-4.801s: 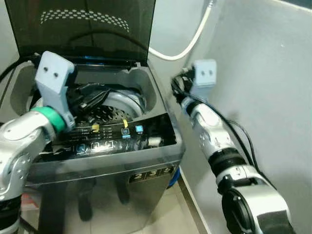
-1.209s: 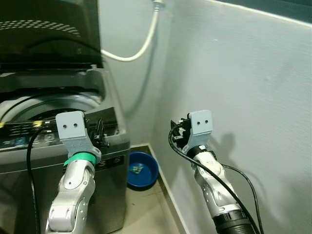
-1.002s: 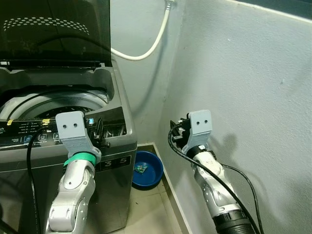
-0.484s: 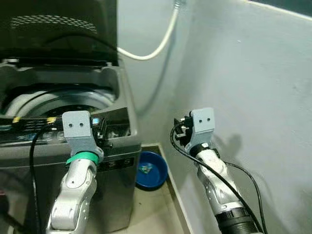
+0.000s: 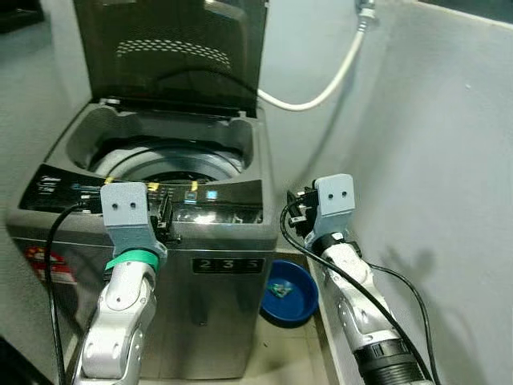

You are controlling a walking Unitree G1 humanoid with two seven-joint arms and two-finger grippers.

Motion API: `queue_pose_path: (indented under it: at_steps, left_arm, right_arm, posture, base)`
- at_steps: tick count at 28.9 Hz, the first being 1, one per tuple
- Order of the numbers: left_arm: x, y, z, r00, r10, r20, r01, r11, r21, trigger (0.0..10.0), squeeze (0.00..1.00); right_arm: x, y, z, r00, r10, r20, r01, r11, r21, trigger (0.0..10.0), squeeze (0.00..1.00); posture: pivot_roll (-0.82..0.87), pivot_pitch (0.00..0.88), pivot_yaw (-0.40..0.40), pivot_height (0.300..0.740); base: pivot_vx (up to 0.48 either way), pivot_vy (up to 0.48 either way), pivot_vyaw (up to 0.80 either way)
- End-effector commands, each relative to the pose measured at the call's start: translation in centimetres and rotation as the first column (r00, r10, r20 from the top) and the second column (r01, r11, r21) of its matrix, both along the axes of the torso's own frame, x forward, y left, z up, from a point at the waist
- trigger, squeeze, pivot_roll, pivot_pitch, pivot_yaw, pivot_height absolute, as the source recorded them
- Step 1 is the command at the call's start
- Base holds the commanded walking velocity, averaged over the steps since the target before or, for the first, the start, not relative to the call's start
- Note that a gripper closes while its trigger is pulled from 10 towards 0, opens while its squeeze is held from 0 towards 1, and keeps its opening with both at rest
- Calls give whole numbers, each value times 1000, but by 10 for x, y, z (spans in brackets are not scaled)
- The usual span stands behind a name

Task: Clothes washing

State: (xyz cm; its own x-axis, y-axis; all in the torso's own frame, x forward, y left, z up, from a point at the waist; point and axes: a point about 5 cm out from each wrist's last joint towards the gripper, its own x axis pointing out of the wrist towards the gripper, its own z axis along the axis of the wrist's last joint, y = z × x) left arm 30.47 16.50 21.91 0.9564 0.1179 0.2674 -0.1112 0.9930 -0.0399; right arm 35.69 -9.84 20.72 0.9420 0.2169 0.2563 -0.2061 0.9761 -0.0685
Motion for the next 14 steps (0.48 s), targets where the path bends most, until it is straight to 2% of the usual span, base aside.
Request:
queue_pose_path:
  at_steps: [1,14]
  left_arm:
    - [1,-1,-5,1000,-8,-18,8,1000,1,10000,0]
    - [0,-3,-5,1000,-14,-18,14,1000,6,10000,0]
  right_arm:
    - [-1,0,-2,1000,-6,-1,6,1000,1,10000,0]
    - [-1,0,-2,1000,-3,1,3,1000,1,10000,0]
  posture:
    - [19,38,-50,740]
    - [19,30,-48,740]
  base:
    - [0,0,800]
    - [0,0,800]
